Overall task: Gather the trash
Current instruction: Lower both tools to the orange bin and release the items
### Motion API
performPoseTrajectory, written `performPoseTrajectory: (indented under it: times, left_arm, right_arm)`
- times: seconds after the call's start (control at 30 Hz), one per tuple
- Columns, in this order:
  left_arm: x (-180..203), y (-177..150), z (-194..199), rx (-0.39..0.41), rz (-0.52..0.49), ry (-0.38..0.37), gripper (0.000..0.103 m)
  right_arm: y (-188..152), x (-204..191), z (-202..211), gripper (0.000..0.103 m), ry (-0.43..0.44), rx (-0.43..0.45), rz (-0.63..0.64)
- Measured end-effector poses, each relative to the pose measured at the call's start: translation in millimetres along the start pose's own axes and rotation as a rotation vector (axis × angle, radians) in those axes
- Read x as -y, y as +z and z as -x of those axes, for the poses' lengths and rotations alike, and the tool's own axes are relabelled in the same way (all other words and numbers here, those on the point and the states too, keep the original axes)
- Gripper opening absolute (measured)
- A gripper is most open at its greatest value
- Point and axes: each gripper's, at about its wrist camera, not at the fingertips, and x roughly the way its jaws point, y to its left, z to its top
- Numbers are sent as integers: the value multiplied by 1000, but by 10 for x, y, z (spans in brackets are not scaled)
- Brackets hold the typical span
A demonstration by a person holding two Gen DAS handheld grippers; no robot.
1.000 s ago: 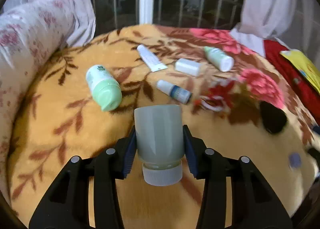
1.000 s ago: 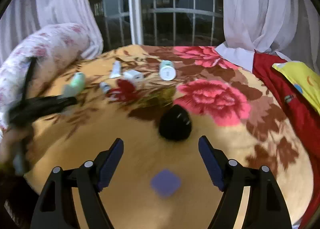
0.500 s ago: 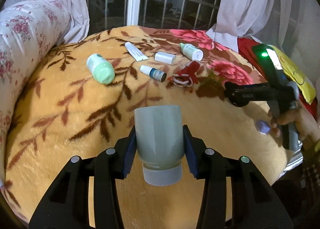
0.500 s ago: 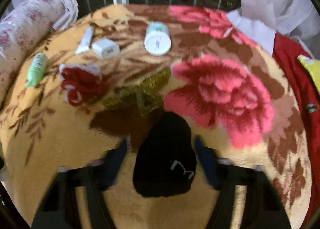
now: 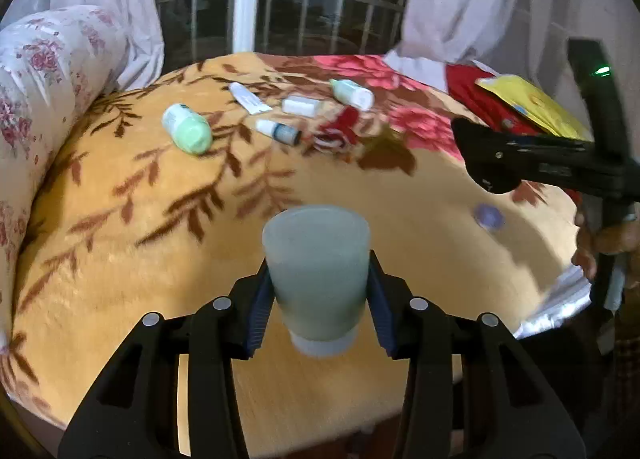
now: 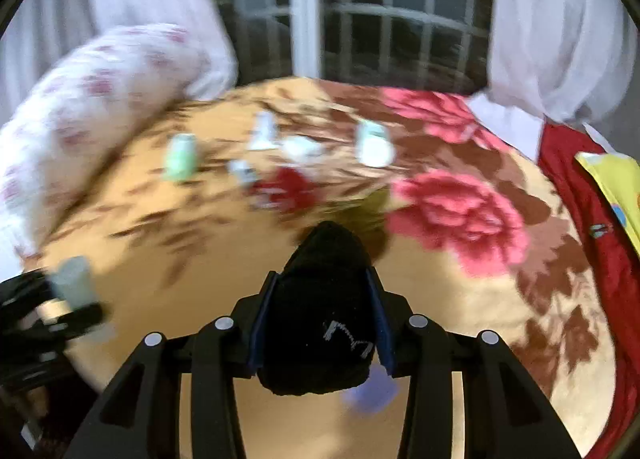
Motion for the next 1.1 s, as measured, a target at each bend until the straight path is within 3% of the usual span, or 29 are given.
performPoseTrajectory:
  times: [0.17,0.27,0.4,0.6,0.73,0.77,0.83,1.0,1.1]
  left_arm:
    - [150,-395,205,-84,-69,-58,42]
    - [216,-731,205,-190,-97,-99,42]
    - [247,-1199,54,-339,-104,-130,42]
    - [222,-1696,-299,-542,-73,-167,42]
    - [213,-1821,-469,-631,-64,-164,42]
    - [222,-1844,-510,-657,-71,-152,47]
    - [251,-1871,-543,-682,-92,-123,59]
    - [290,-1880,-514,-667,-110,-107,62]
    - [268,-1810,-440,-619,-95,-122,62]
  right_arm:
    - [-503,-472,470,42,143,-11,43]
    - [-876,-706,498,43,240,-95,51]
    - [-1377,-954,300,43,307,-238,38]
    - [-1923,-1139,-209,43,313,-431,18]
    - [-2095,-1227,-433,49,316,-506,25]
    - [-2125,-1233,-476,50,312,-523,18]
    - [-2141,-1227,-510,64,311,-538,9]
    - [-2040,-1075,-448,68,270,-488,-28]
    - [-1891,-958,-334,68,256,-412,-53]
